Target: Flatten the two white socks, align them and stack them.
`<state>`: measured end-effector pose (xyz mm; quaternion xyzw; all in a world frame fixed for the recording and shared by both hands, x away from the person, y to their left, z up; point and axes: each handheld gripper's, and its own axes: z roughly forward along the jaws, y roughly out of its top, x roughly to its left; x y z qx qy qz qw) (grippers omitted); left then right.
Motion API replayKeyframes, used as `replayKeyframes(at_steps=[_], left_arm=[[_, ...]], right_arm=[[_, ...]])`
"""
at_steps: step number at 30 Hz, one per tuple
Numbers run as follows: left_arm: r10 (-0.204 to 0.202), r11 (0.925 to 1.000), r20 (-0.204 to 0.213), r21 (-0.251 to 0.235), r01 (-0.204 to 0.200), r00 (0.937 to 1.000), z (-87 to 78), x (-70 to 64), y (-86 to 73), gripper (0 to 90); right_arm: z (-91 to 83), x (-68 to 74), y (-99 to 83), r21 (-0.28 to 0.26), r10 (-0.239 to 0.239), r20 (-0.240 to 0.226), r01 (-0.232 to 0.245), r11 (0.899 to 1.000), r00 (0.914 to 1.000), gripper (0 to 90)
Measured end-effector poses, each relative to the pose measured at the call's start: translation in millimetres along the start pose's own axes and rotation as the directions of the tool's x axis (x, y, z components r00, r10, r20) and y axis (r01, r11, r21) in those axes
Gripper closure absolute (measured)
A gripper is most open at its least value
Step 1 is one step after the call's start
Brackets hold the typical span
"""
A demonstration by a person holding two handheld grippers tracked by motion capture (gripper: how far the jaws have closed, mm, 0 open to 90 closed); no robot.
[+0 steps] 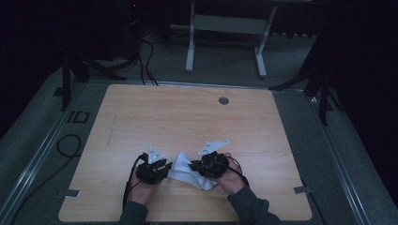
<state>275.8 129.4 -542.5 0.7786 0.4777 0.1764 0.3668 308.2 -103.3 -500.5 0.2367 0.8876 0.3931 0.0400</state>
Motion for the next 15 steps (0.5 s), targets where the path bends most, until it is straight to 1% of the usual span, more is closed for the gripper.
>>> replayKeyframes(at_steps=[1,2,3,5,11,14,15], left_arm=[[-0.009,0.9999,-0.005,-0.004,0.009,0.9999,-1.3,1.6,-0.1,70.2],[-0.013,0.9999,-0.006,-0.006,0.013,0.9999,-1.8,2.5,0.0,70.2],[-0.02,0.9998,-0.008,-0.009,0.02,0.9998,-2.5,3.3,0.0,70.2],[-0.027,0.9995,-0.01,-0.014,0.027,0.9996,-3.5,4.6,0.1,70.2],[-0.027,0.9994,-0.009,-0.021,0.027,0.9996,-4.8,4.0,0.5,70.3],[-0.026,0.9994,-0.008,-0.022,0.025,0.9996,-4.8,3.8,0.4,70.2],[-0.025,0.9995,-0.006,-0.021,0.025,0.9997,-4.6,3.1,0.4,70.2]], right_arm=[[2.5,0.3,0.4,0.006,0.005,-0.003,-0.005,1.0,1.0,82.9],[9.4,0.8,1.3,0.023,0.009,0.0,-0.009,1.0,1.0,82.9],[9.4,0.8,1.3,0.023,0.009,0.0,-0.009,1.0,1.0,82.9],[19.3,1.4,1.2,0.048,0.008,-0.004,-0.008,0.999,1.0,82.9],[34.5,2.8,-0.2,0.084,0.011,-0.003,-0.011,0.996,0.9999,82.7],[38.1,2.5,-0.8,0.094,0.012,-0.004,-0.011,0.996,0.9999,82.6],[42.3,2.0,-2.0,0.104,0.016,-0.005,-0.015,0.994,0.9999,82.6]])
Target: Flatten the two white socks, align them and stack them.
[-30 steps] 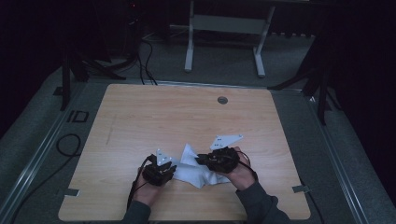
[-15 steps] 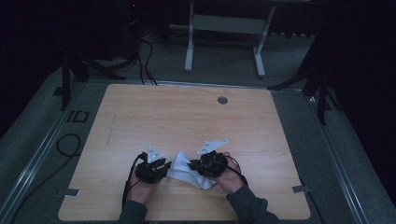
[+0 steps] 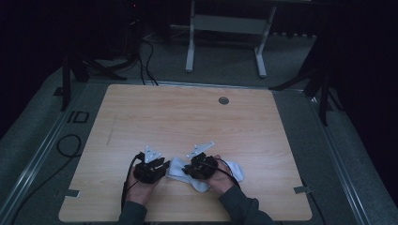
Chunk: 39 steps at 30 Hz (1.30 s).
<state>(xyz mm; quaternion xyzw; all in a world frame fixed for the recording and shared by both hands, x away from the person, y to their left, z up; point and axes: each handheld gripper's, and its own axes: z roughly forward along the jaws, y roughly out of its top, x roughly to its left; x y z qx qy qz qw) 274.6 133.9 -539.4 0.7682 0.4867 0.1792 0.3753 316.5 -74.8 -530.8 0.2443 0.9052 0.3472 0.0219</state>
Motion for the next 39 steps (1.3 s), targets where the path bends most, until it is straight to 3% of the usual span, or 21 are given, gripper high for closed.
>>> replayKeyframes(at_steps=[13,23,32,37,39], left_arm=[[0.015,0.9999,0.01,0.005,-0.015,0.9998,1.3,-3.9,-0.1,70.7],[0.069,0.9971,0.025,0.03,-0.07,0.9973,9.4,-14.4,-1.3,73.0],[0.107,0.9921,-0.006,0.066,-0.107,0.9942,20.2,-17.7,-3.2,75.5],[0.104,0.9922,-0.005,0.07,-0.103,0.9946,22.8,-17.0,-3.3,76.5],[0.1,0.9924,-0.002,0.072,-0.1,0.9949,23.0,-16.7,-3.3,76.9]], right_arm=[[12.0,-2.1,-0.2,0.026,0.019,-0.001,-0.019,0.999,0.9998,81.9],[17.7,-4.4,-1.5,0.029,0.028,0.001,-0.028,0.999,0.9996,80.6],[19.0,-3.7,-2.2,0.028,0.019,0.005,-0.02,0.999,0.9998,79.6],[16.9,-1.1,-1.4,0.029,0.005,0.004,-0.005,1.0,1.0,67.2],[13.5,0.1,-0.9,0.024,-0.007,0.023,0.006,1.0,0.9997,61.3]])
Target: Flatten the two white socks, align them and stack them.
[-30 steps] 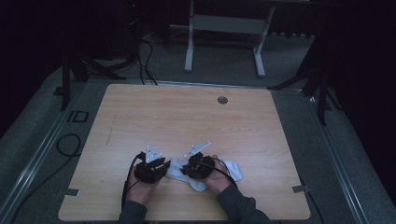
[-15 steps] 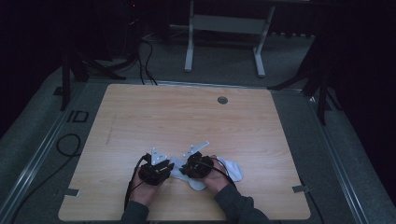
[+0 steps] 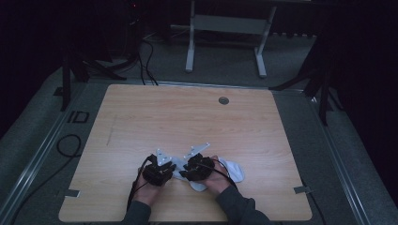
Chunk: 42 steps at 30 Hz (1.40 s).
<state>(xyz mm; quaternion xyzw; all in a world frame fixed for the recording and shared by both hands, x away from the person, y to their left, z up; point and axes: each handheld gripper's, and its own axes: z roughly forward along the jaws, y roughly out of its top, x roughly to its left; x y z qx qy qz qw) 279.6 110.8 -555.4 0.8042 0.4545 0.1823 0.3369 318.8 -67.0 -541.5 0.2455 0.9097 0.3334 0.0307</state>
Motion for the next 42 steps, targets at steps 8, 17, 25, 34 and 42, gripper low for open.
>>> replayKeyframes(at_steps=[8,17,25,34,42], left_arm=[[0.002,1.0,0.005,0.001,-0.002,1.0,0.4,0.2,0.0,77.4],[0.017,0.9998,-0.014,0.0,-0.017,0.9998,0.7,-2.4,0.0,77.6],[0.025,0.9997,-0.023,-0.002,-0.025,0.9994,0.6,-4.2,-0.4,77.6],[0.039,0.9993,-0.037,0.003,-0.039,0.9986,0.2,-6.1,-0.7,77.6],[0.042,0.9991,-0.047,0.005,-0.042,0.998,-0.2,-7.7,-0.9,77.7]], right_arm=[[-33.8,-2.0,-6.9,-0.06,0.001,0.026,0.001,0.998,0.9997,53.0],[-73.4,-19.2,-34.8,-0.098,0.052,0.119,-0.04,0.994,0.9915,51.8],[-90.8,-32.3,-49.0,-0.099,0.083,0.19,-0.065,0.993,0.9783,51.5],[-108.6,-54.1,-73.7,-0.118,0.206,0.263,-0.181,0.976,0.9425,61.6],[-87.8,-64.1,-78.0,-0.133,0.288,0.197,-0.266,0.955,0.937,63.4]])
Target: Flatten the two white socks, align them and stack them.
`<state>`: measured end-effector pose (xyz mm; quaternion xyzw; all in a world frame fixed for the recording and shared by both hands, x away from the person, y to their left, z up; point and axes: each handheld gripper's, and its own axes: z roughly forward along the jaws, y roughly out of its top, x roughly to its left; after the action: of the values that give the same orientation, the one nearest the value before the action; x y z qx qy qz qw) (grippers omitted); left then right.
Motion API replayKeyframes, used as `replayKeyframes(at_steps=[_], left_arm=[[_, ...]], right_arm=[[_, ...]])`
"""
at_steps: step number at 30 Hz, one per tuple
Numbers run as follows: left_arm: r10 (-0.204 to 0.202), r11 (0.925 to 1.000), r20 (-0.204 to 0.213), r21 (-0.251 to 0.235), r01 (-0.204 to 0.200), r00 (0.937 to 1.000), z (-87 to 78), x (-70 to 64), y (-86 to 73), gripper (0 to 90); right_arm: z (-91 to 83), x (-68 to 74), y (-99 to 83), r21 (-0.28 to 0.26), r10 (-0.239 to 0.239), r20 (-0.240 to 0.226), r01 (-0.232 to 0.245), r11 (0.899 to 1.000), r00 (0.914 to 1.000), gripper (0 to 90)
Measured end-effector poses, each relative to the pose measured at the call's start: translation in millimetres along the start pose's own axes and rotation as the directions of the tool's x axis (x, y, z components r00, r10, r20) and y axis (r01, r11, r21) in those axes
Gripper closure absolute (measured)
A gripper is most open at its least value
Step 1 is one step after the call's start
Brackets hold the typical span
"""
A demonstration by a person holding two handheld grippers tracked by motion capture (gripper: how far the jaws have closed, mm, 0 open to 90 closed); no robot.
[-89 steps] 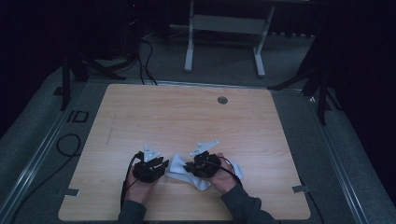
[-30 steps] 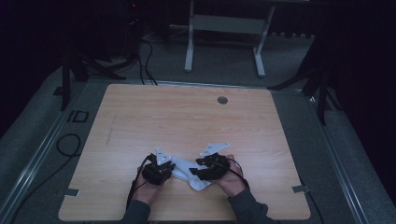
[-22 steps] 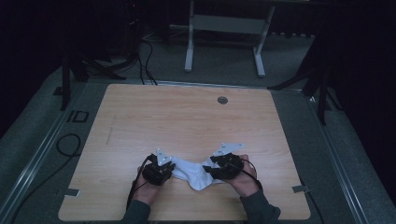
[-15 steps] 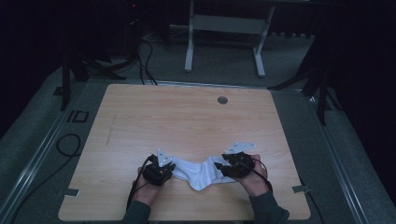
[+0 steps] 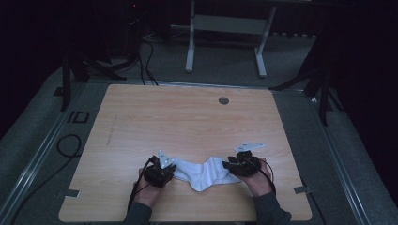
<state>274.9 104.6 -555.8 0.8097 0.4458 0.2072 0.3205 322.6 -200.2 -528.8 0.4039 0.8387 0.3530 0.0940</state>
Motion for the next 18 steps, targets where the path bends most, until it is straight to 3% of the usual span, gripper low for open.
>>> replayKeyframes(at_steps=[5,10,18], left_arm=[[-0.001,1.0,-0.004,-0.002,0.001,1.0,-0.2,-0.8,-0.3,77.7],[0.001,1.0,-0.005,0.0,-0.001,1.0,-0.7,-1.1,-0.6,77.7],[0.0,1.0,-0.004,0.0,0.0,1.0,-1.0,-1.0,-1.1,77.7]], right_arm=[[8.4,0.4,-0.6,0.033,-0.021,0.022,0.02,0.999,0.9995,87.8],[-11.4,-2.9,1.6,0.015,-0.039,0.079,0.038,0.999,0.9962,88.1],[-41.0,-13.7,2.6,-0.01,-0.04,0.129,0.042,0.999,0.9908,88.1]])
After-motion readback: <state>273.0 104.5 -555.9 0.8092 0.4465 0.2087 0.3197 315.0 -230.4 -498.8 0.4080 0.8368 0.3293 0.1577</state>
